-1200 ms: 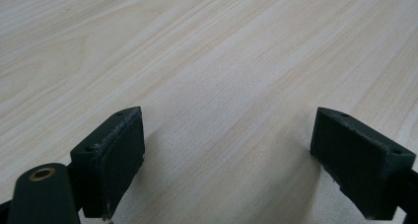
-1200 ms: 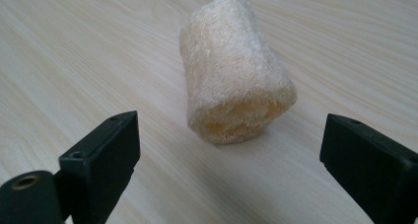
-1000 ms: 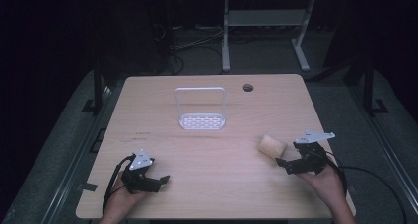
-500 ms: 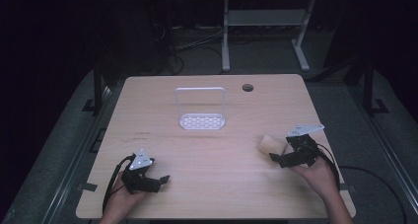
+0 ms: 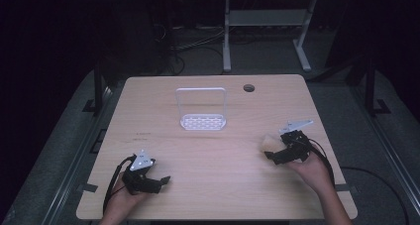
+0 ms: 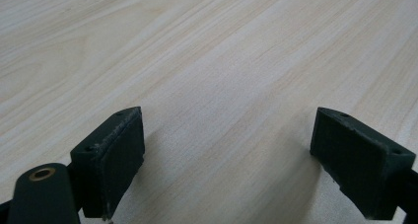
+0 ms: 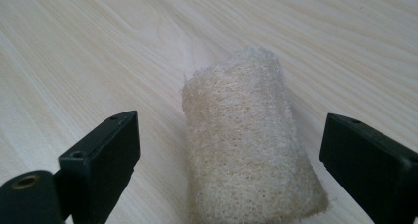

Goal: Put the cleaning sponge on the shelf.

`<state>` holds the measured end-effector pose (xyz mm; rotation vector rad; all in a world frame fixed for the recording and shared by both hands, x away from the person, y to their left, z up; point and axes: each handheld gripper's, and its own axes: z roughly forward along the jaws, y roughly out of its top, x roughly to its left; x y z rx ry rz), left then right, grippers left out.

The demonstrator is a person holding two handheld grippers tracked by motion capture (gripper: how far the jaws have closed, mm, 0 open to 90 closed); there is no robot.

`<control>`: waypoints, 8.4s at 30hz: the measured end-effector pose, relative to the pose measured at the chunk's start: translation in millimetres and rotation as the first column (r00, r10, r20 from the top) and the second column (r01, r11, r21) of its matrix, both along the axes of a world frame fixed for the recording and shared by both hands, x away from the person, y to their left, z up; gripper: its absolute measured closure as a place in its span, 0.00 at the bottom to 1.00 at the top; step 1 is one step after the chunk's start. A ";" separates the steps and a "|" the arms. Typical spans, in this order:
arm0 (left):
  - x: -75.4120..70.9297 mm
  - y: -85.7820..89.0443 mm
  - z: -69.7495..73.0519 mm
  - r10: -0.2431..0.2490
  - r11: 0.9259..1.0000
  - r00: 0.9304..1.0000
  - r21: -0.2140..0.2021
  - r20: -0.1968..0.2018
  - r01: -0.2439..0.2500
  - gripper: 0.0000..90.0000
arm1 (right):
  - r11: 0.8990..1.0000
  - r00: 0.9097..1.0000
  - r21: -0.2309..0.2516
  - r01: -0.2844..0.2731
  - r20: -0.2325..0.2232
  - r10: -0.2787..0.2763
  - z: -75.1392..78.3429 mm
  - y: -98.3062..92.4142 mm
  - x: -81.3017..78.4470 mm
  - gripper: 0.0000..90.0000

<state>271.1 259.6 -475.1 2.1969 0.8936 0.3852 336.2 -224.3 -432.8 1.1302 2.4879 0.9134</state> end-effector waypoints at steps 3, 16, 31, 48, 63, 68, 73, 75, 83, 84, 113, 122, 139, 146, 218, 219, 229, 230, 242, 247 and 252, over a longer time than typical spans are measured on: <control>0.0 0.0 0.0 0.000 1.000 1.000 0.000 0.000 0.000 0.14 | 1.000 1.000 -0.016 0.002 -0.006 -0.002 -2.4 2.5 3.1 0.16; 0.0 0.0 0.0 0.000 1.000 1.000 0.000 0.000 0.000 0.14 | 0.999 0.999 -0.041 0.007 -0.035 -0.009 -9.8 4.3 11.0 0.19; 0.0 0.0 0.0 0.000 1.000 1.000 0.000 0.000 0.000 0.14 | 0.998 0.999 -0.066 -0.024 -0.038 0.022 -12.1 4.7 12.0 0.35; 0.1 -0.1 -0.1 0.001 1.000 1.000 -0.003 0.002 -0.001 0.14 | 0.998 0.999 -0.059 -0.033 -0.018 0.032 6.4 13.1 10.6 0.35; 0.1 0.1 0.1 -0.002 1.000 1.000 0.001 0.001 0.002 0.14 | 0.997 0.999 -0.053 -0.052 -0.005 0.051 19.4 26.0 13.4 0.36; 0.2 0.2 0.3 -0.003 1.000 1.000 0.003 -0.001 0.003 0.14 | 0.996 0.998 -0.053 -0.066 0.003 0.066 22.5 30.8 15.8 0.35; 0.0 0.0 0.3 -0.004 1.000 1.000 0.002 -0.002 0.004 0.14 | 0.996 0.997 -0.049 -0.077 0.006 0.078 25.8 37.3 17.6 0.35; 0.0 0.0 0.3 -0.005 1.000 1.000 0.002 -0.002 0.005 0.14 | 0.995 0.996 -0.049 -0.085 0.008 0.086 27.0 39.5 18.5 0.35; 0.0 0.0 0.3 -0.005 1.000 1.000 0.002 -0.002 0.005 0.14 | 0.994 0.995 -0.051 -0.099 0.006 0.100 31.3 49.9 22.0 0.35; 0.0 0.0 0.3 -0.004 1.000 1.000 0.002 -0.002 0.004 0.14 | 0.993 0.994 -0.050 -0.104 0.005 0.105 31.7 51.3 22.5 0.35; 0.0 0.0 0.3 -0.005 1.000 1.000 0.002 -0.002 0.005 0.14 | 0.984 0.985 -0.045 -0.171 0.021 0.172 43.1 91.9 36.8 0.35; -0.1 -0.1 0.1 -0.008 1.000 1.000 0.000 -0.002 0.008 0.14 | 0.980 0.981 -0.053 -0.189 0.028 0.191 47.7 104.2 41.4 0.35; -0.2 -0.3 0.0 -0.007 1.000 1.000 -0.002 -0.003 0.007 0.14 | 0.972 0.971 -0.034 -0.234 0.034 0.235 53.7 131.4 53.3 0.36; -0.2 -0.3 0.0 -0.007 1.000 1.000 -0.002 -0.003 0.007 0.14 | 0.968 0.968 -0.033 -0.248 0.034 0.249 54.1 143.6 57.7 0.35; -0.7 -0.5 -0.2 -0.011 1.000 1.000 -0.002 0.000 0.011 0.14 | 0.961 0.961 -0.060 -0.270 0.048 0.273 2.9 244.1 121.5 0.35; -0.8 -0.6 -0.2 -0.010 1.000 1.000 -0.003 -0.002 0.010 0.14 | 0.962 0.962 -0.062 -0.267 0.045 0.270 2.6 245.3 121.9 0.35; -0.9 -0.7 0.0 -0.017 1.000 1.000 -0.001 -0.001 0.017 0.14 | 0.962 0.964 -0.087 -0.260 0.040 0.264 -5.5 248.5 125.8 0.35; -0.9 -0.7 0.0 -0.017 1.000 1.000 -0.001 -0.001 0.017 0.14 | 0.962 0.964 -0.087 -0.260 0.037 0.264 -6.2 248.5 126.2 0.35; -1.0 -0.7 -0.1 -0.017 1.000 1.000 -0.002 -0.001 0.017 0.14 | 0.965 0.968 -0.089 -0.245 0.040 0.249 -3.5 246.7 125.7 0.29; -0.9 -0.6 0.0 -0.018 1.000 1.000 0.000 -0.002 0.018 0.14 | 0.966 0.967 -0.085 -0.244 0.061 0.249 8.1 242.7 120.8 0.28; -1.0 -0.7 -0.1 -0.017 1.000 1.000 -0.002 -0.001 0.017 0.14 | 0.967 0.965 -0.075 -0.243 0.084 0.249 21.9 236.0 114.1 0.28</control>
